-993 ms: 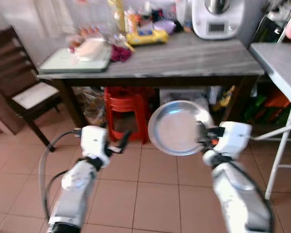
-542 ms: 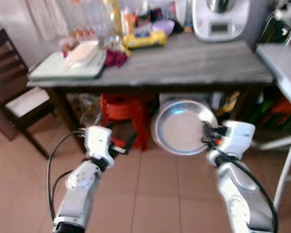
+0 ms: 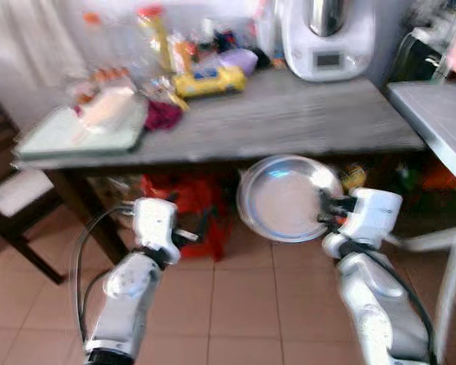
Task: Setting the table
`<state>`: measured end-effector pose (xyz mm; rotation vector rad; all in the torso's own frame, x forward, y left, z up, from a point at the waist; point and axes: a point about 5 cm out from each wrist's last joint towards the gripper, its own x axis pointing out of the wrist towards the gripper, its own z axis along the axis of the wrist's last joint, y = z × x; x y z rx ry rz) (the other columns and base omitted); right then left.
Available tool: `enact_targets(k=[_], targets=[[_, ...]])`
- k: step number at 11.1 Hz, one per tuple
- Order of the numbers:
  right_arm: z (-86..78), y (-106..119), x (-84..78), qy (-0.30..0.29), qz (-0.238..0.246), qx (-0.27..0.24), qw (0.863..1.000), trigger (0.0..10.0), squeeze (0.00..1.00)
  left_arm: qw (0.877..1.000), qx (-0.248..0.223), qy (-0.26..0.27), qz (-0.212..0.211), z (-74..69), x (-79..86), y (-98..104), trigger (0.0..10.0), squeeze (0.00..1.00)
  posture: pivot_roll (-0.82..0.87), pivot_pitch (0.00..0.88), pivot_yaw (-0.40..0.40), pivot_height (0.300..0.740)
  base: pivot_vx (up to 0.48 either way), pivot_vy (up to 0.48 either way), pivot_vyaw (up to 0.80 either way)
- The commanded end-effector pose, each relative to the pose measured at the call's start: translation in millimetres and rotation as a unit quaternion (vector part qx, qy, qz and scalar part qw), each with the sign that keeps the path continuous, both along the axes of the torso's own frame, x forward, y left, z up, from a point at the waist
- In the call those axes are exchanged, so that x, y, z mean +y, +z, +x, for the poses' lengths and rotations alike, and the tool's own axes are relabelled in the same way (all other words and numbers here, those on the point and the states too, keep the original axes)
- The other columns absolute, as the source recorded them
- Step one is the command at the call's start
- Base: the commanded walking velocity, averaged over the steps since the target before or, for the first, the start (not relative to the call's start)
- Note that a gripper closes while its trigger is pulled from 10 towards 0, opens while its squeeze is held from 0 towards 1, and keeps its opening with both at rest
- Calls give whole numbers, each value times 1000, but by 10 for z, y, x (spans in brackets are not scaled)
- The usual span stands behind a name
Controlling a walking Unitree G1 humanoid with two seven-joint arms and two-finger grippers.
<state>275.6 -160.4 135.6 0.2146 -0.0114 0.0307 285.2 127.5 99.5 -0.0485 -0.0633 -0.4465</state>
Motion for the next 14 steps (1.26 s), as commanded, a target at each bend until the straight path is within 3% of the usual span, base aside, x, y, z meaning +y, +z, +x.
enact_targets(k=[1, 14], targets=[[30, 67, 120, 17, 6, -15, 1000, 10000, 0, 1000, -6, 12, 11, 20, 111, 31, 10000, 0, -47, 0, 83, 740, 428, 0, 0], [41, 63, 51, -5, 2, -17, 1000, 10000, 0, 1000, -1, 4, 12, 0, 63, 4, 10000, 0, -50, 0, 81, 740, 415, 0, 0]])
